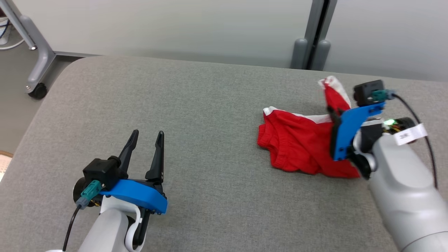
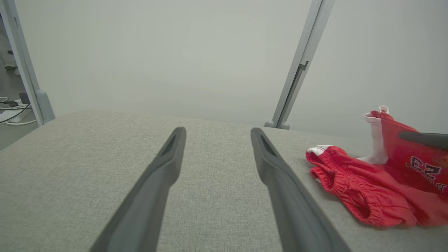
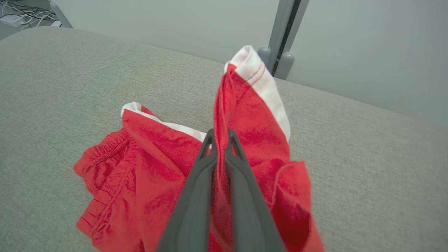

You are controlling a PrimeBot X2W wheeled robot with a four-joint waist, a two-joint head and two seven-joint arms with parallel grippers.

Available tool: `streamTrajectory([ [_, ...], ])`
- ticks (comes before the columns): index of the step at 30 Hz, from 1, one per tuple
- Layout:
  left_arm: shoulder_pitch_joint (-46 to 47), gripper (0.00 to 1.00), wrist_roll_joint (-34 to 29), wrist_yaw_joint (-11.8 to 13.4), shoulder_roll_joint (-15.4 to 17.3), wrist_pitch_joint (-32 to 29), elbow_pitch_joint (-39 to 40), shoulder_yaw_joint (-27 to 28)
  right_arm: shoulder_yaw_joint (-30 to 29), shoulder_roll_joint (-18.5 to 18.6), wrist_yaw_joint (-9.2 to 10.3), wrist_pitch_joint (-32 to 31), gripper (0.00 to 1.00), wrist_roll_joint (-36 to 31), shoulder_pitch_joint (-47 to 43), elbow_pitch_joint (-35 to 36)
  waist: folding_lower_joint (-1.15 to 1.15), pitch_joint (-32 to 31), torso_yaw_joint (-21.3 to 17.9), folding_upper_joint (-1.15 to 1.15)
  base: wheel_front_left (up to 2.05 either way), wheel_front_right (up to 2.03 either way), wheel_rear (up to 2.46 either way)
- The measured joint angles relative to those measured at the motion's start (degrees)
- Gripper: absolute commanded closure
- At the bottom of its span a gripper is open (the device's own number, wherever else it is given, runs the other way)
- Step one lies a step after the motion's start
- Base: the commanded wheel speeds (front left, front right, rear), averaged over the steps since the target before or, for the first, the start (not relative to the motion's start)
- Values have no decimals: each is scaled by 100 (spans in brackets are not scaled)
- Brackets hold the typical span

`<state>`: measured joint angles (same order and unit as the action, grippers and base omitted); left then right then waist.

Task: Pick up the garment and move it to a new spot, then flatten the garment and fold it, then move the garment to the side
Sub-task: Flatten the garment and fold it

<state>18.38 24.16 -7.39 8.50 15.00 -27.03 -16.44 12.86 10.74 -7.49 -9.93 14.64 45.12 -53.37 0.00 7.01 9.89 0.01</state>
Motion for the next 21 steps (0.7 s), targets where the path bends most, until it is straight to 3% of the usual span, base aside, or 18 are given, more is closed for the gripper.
streamTrajectory([
  [8,-14,0,48,0,-4,0,-9,-113,-75,-669,0,-108,100,-151,-61,-21,0,30,256,0,0,0,0],
  [18,-10,0,111,0,-43,0,-70,-269,-155,-775,0,-35,100,-74,-82,-524,0,29,564,0,0,0,0],
  [19,-10,0,116,-1,-40,0,-74,-275,-73,-773,0,-32,79,53,-83,-519,0,26,579,0,0,0,0],
  [20,-10,0,118,-1,-35,0,-81,-278,14,-776,0,-9,51,207,-87,-494,0,23,589,0,0,0,0],
  [21,-10,0,119,0,-25,0,-87,-278,73,-778,0,35,0,364,-91,-463,0,19,593,0,0,0,0],
])
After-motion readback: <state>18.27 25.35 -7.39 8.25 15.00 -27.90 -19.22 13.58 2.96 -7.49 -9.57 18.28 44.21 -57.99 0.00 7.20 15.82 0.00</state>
